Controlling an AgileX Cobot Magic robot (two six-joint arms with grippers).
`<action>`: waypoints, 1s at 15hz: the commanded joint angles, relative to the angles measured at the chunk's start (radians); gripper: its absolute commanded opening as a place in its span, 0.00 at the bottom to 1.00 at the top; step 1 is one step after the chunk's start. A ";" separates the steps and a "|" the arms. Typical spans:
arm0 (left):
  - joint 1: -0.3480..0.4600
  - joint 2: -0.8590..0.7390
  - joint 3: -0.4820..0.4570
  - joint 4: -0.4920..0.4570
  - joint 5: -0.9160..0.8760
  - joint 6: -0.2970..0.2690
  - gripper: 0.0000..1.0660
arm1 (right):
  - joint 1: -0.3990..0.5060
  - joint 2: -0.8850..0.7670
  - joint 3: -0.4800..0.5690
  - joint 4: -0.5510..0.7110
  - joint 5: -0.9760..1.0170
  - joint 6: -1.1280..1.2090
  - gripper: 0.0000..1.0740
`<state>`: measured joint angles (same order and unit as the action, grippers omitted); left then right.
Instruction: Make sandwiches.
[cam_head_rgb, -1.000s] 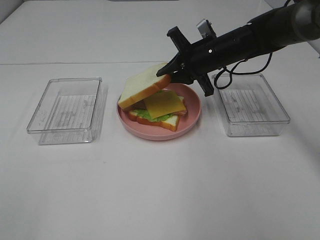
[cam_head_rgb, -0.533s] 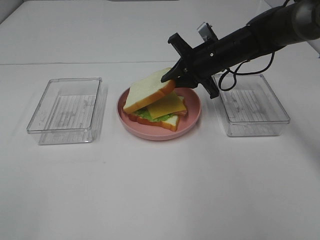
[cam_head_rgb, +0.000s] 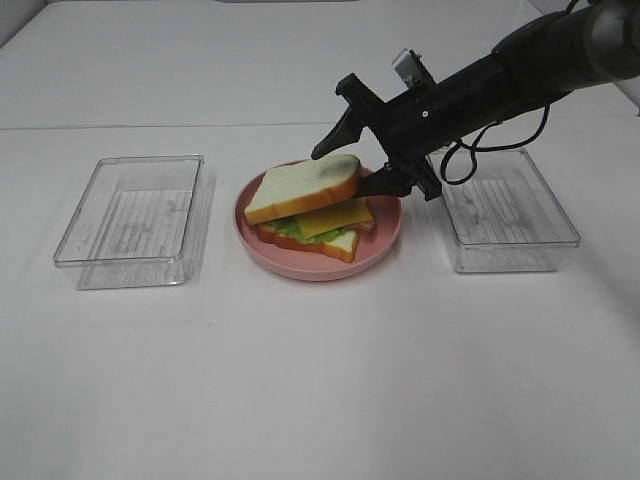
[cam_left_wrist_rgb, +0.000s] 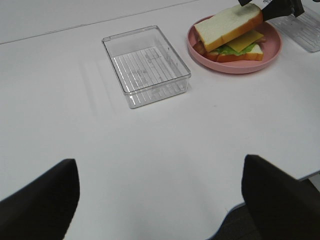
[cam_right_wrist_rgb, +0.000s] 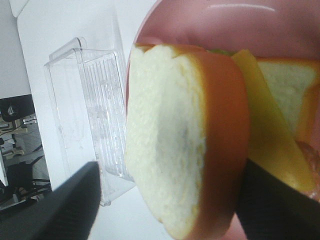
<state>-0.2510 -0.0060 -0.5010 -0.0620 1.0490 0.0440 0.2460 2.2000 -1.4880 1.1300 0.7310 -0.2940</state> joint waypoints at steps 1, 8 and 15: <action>-0.001 -0.021 0.001 -0.003 -0.010 0.000 0.78 | -0.001 -0.026 0.005 -0.079 0.027 0.005 0.75; -0.001 -0.021 0.001 -0.003 -0.010 0.000 0.78 | -0.001 -0.166 0.004 -0.523 0.145 0.153 0.75; -0.001 -0.021 0.001 -0.003 -0.010 0.000 0.78 | -0.001 -0.460 0.007 -0.952 0.362 0.219 0.75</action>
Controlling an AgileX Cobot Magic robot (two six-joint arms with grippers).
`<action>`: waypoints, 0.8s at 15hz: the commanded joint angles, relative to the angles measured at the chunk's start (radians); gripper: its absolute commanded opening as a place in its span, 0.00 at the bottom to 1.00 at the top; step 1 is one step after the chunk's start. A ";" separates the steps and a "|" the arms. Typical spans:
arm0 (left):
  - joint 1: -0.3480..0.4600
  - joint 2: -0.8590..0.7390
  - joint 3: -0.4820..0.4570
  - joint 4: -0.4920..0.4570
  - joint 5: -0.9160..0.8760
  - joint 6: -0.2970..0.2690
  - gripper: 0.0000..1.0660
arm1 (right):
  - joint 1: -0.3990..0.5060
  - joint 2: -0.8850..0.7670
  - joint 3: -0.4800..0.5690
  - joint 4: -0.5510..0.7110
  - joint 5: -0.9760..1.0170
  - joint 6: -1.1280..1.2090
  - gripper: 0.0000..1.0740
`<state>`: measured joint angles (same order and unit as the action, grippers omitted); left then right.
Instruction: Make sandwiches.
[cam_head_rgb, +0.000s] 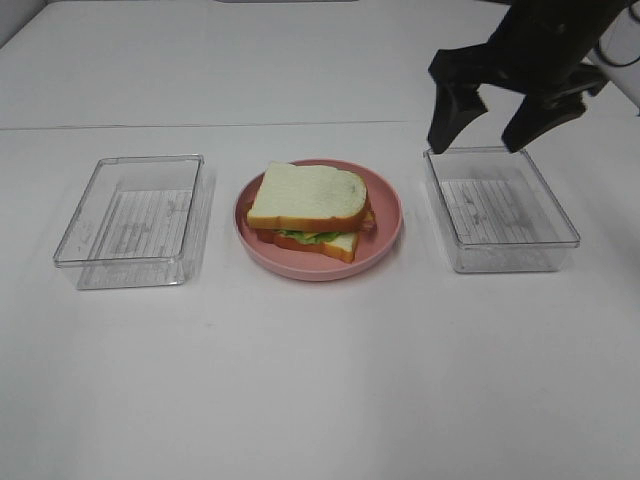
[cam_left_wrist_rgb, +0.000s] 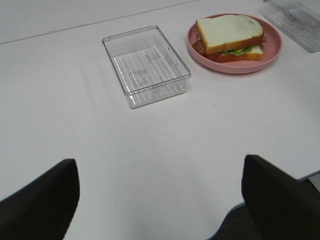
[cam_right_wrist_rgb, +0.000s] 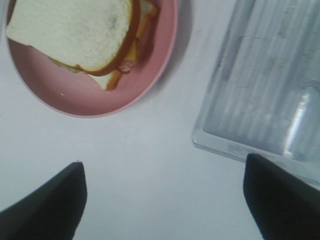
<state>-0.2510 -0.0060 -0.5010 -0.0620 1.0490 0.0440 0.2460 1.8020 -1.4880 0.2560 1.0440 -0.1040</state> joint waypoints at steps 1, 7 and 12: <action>-0.001 -0.021 0.001 -0.003 -0.010 0.000 0.78 | -0.001 -0.121 0.018 -0.121 0.081 0.042 0.75; -0.001 -0.021 0.001 -0.003 -0.010 0.000 0.78 | -0.001 -0.468 0.275 -0.137 0.101 0.045 0.75; -0.001 -0.021 0.001 -0.003 -0.010 0.002 0.78 | -0.001 -0.855 0.648 -0.136 0.111 0.046 0.75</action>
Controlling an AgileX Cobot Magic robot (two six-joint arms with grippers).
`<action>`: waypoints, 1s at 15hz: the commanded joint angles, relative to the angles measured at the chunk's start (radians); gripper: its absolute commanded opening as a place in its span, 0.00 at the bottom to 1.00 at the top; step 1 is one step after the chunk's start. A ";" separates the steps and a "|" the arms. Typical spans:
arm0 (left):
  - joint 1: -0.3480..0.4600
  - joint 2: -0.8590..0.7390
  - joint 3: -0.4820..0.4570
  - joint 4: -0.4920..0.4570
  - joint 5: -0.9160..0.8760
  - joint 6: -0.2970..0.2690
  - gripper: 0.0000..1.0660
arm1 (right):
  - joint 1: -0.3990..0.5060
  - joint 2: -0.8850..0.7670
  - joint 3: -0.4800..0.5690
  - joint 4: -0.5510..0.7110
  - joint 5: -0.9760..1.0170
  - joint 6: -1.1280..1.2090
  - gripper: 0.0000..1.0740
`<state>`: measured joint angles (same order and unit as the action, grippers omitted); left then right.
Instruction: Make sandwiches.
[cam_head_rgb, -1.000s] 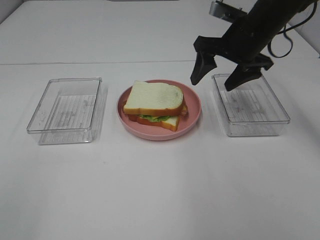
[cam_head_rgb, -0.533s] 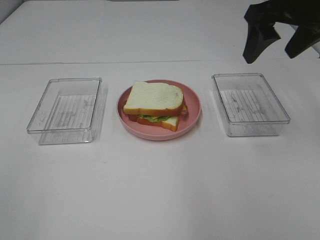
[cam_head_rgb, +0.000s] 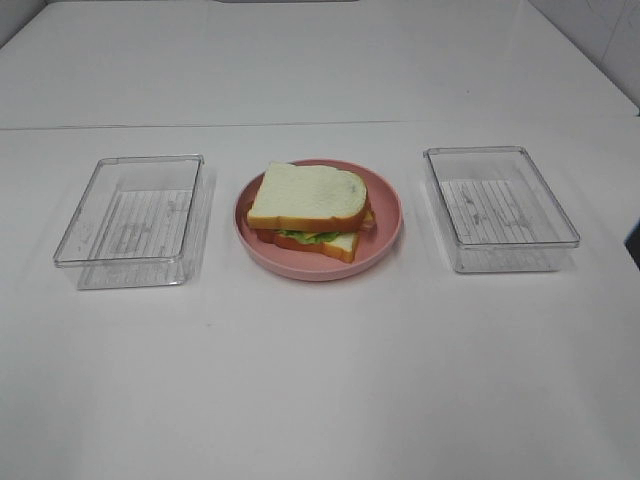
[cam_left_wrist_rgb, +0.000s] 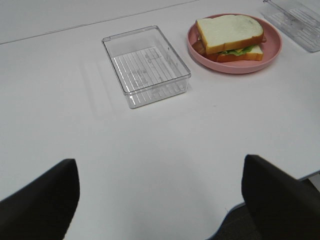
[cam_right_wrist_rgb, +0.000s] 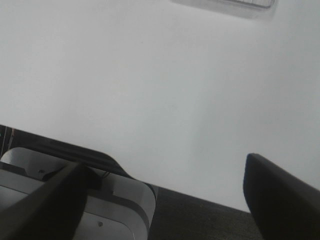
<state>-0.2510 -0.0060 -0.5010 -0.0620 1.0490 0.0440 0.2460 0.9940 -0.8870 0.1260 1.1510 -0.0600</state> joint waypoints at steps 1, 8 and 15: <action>-0.001 -0.021 0.001 -0.003 -0.010 0.005 0.78 | -0.001 -0.121 0.109 -0.006 0.004 0.001 0.75; -0.001 -0.021 0.001 -0.022 -0.010 0.043 0.78 | -0.001 -0.580 0.348 -0.009 -0.012 -0.065 0.75; -0.001 -0.021 0.001 -0.026 -0.010 0.038 0.78 | -0.001 -0.856 0.379 -0.004 -0.082 -0.116 0.75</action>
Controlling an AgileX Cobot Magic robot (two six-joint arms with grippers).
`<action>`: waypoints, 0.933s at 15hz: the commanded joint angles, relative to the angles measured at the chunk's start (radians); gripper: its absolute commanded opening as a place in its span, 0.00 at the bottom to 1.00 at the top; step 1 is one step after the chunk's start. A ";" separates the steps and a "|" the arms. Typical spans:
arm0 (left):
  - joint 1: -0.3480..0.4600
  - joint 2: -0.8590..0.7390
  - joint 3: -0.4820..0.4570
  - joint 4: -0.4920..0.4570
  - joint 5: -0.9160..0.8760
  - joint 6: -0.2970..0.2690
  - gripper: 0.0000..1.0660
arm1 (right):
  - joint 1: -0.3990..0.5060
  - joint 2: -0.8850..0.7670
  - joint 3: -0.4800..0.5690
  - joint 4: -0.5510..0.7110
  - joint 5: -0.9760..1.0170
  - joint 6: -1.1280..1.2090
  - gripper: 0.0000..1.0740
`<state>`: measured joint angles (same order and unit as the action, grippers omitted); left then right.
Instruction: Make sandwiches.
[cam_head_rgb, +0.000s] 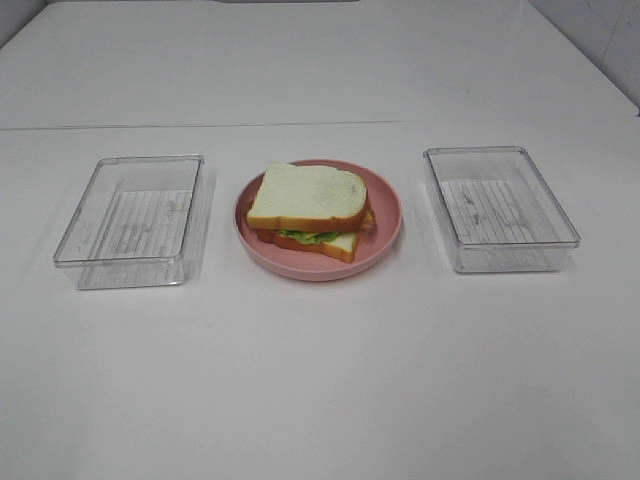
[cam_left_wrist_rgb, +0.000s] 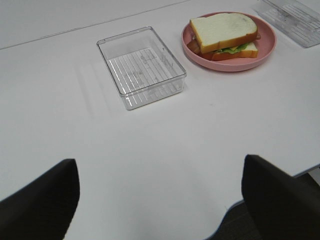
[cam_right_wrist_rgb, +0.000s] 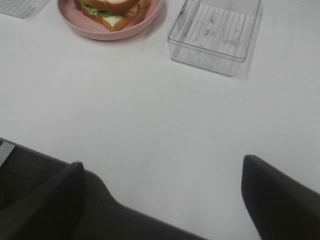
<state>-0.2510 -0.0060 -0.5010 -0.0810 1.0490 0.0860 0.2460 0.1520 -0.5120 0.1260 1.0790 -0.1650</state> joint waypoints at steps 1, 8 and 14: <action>-0.001 -0.021 0.001 -0.007 -0.010 -0.004 0.78 | -0.001 -0.013 0.004 -0.004 -0.010 -0.011 0.75; -0.001 -0.021 0.001 -0.007 -0.010 -0.004 0.78 | -0.001 -0.013 0.004 -0.004 -0.010 -0.011 0.75; 0.259 -0.020 0.001 -0.006 -0.010 -0.004 0.78 | -0.209 -0.015 0.004 0.004 -0.010 -0.011 0.75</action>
<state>-0.0010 -0.0060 -0.5010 -0.0820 1.0490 0.0850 0.0470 0.1460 -0.5120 0.1290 1.0770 -0.1650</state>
